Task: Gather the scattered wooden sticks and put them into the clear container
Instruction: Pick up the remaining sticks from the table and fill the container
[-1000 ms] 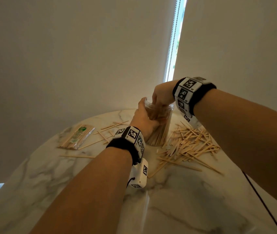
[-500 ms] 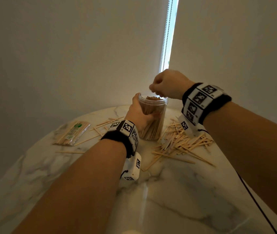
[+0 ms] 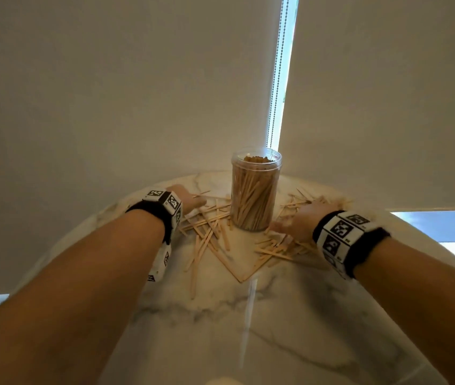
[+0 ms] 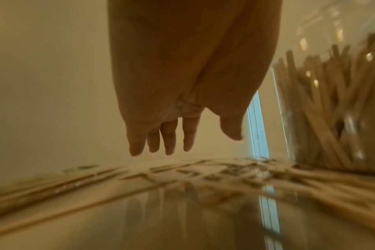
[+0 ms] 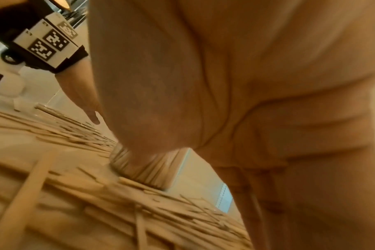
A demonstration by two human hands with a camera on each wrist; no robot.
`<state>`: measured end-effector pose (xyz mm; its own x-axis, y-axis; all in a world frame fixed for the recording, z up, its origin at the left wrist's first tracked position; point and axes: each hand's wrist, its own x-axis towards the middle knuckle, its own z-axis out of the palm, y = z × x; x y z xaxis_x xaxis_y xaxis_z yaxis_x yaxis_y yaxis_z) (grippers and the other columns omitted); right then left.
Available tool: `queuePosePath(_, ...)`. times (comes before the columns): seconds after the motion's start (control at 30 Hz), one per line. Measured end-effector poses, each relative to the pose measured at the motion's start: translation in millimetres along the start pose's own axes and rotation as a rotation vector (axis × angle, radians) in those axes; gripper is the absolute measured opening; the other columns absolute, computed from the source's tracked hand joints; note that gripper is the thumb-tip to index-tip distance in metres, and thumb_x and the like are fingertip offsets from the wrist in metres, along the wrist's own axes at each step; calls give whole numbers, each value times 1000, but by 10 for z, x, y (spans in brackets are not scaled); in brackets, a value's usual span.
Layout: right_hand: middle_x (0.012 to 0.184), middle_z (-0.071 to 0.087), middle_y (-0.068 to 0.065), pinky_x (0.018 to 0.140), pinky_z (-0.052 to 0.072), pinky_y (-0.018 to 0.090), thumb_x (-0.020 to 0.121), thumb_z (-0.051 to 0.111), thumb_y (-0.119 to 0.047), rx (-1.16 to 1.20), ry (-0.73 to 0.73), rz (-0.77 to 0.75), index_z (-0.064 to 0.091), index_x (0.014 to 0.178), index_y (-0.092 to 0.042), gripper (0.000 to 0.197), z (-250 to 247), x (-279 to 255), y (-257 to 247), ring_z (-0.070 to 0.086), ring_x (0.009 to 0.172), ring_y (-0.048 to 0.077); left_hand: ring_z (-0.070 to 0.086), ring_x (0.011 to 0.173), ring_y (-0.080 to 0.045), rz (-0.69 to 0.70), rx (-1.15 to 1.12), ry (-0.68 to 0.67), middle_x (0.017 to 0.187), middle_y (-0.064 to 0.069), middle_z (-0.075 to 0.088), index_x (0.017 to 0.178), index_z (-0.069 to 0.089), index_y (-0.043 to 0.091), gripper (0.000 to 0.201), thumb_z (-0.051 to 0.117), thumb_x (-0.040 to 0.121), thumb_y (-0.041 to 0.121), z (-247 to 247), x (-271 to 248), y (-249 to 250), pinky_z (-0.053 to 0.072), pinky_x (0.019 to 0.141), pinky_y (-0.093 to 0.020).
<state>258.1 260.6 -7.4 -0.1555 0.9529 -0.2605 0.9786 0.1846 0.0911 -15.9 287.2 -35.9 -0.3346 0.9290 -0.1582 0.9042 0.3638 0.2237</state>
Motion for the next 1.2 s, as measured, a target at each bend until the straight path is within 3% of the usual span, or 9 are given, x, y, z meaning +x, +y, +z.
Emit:
queuePosePath(0.13,122,64,7,87,44,33,88,42,-78,-53,-42,-14,60,133,-13,82,94,150,-133,58,112,25,63,95,-25,23,146,-150,106,-6,70,96,65,11,98,50,55,99,143,-35,146,49,90,-37)
queuePosePath(0.33,128,61,7,89,45,33,83,59,-72,-18,-101,-38,60,132,-14,76,-2,1,-119,57,111,25,64,105,-26,14,200,-60,111,-7,67,116,63,12,57,74,82,56,201,-236,367,54,90,-37)
queuePosePath(0.47,111,59,3,89,51,34,85,74,-47,62,-176,-61,62,128,-12,57,-5,-174,-155,55,97,21,66,94,-22,42,393,-67,110,0,70,83,60,23,26,76,80,43,350,-364,347,58,86,-36)
queuePosePath(0.6,135,57,9,96,48,33,96,62,-41,24,-97,-64,56,137,-9,52,41,-305,-214,56,120,25,57,118,-30,35,269,26,128,-12,59,117,60,8,26,57,96,22,412,-790,445,48,94,-35)
queuePosePath(0.77,123,62,9,95,50,36,93,47,-67,-11,81,37,61,127,-9,69,291,-358,-233,59,115,27,35,130,-35,-157,194,60,139,-15,36,137,38,11,85,69,78,65,457,-1113,374,37,106,-43)
queuePosePath(0.87,105,65,5,77,52,32,92,60,-51,48,53,53,64,118,-9,49,298,-295,-283,64,97,24,54,118,-31,-39,251,-15,127,-10,56,132,52,14,67,61,86,61,483,-1093,342,44,98,-39)
queuePosePath(0.97,86,58,0,75,56,38,58,79,-53,12,19,4,63,122,-18,74,569,277,-269,61,79,25,61,119,-26,58,336,-35,131,-8,62,130,60,7,37,58,99,26,468,-1215,409,49,96,-30)
queuePosePath(1.1,123,60,7,91,51,35,91,66,-34,-26,-31,-21,57,132,-10,48,265,-430,-284,60,114,28,54,129,-28,110,316,20,140,-14,55,140,49,4,41,52,101,15,422,-1424,497,42,106,-33)
queuePosePath(1.2,112,59,8,95,52,33,96,61,-30,1,-36,-15,61,129,-8,40,243,-611,-276,60,105,23,54,129,-29,125,270,9,142,-14,55,140,51,3,39,49,103,16,453,-1491,499,43,102,-34)
